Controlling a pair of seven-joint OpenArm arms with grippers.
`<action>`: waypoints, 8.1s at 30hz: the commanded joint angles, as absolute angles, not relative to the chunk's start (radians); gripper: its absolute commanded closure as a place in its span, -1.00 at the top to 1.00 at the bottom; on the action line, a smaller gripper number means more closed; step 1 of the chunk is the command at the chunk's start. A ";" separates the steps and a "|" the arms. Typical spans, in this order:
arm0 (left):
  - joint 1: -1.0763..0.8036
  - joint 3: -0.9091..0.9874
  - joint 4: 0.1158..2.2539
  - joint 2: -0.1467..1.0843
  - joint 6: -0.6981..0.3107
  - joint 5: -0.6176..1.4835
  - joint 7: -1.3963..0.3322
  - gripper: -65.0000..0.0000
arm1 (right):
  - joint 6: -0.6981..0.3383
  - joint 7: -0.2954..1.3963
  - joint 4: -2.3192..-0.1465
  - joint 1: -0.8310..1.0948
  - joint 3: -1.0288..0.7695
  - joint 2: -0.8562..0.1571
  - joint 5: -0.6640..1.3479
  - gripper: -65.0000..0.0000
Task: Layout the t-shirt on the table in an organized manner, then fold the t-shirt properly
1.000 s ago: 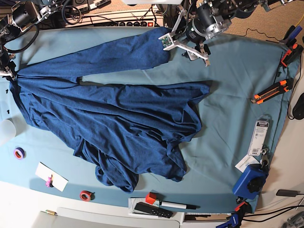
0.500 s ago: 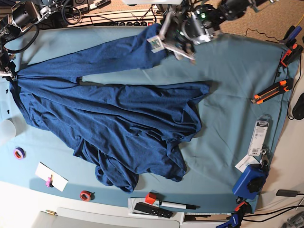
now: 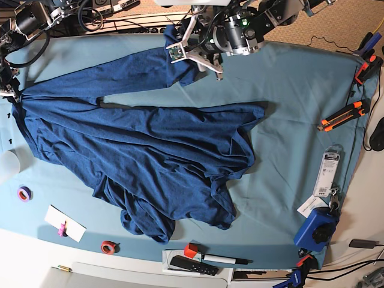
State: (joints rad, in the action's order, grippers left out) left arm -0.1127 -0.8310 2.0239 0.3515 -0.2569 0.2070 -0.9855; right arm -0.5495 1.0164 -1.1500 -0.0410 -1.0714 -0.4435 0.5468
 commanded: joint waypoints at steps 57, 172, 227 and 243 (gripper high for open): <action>0.049 -0.834 2.223 0.565 -0.180 0.012 -1.178 -1.00 | -0.694 1.396 -1.165 0.144 -1.248 -0.346 1.323 -0.12; 0.078 -0.834 2.356 0.547 -0.081 -0.132 -0.891 -1.00 | -0.482 1.202 -1.990 0.193 -1.100 -0.022 0.810 -1.00; 0.263 -0.833 2.022 0.441 0.061 -0.266 -0.928 -0.17 | -0.414 1.082 -1.644 -0.047 -0.952 -0.251 0.653 -0.18; 0.242 -0.833 2.022 0.441 0.060 -0.247 -0.927 -0.17 | -0.327 1.080 -1.641 0.013 -1.298 -0.128 0.760 -0.18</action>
State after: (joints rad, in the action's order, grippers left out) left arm 0.2291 -0.8383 2.0052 0.4408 0.0525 -0.2321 -0.9417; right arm -0.3222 1.1049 -1.6264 0.0208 -1.2991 -0.1024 0.7410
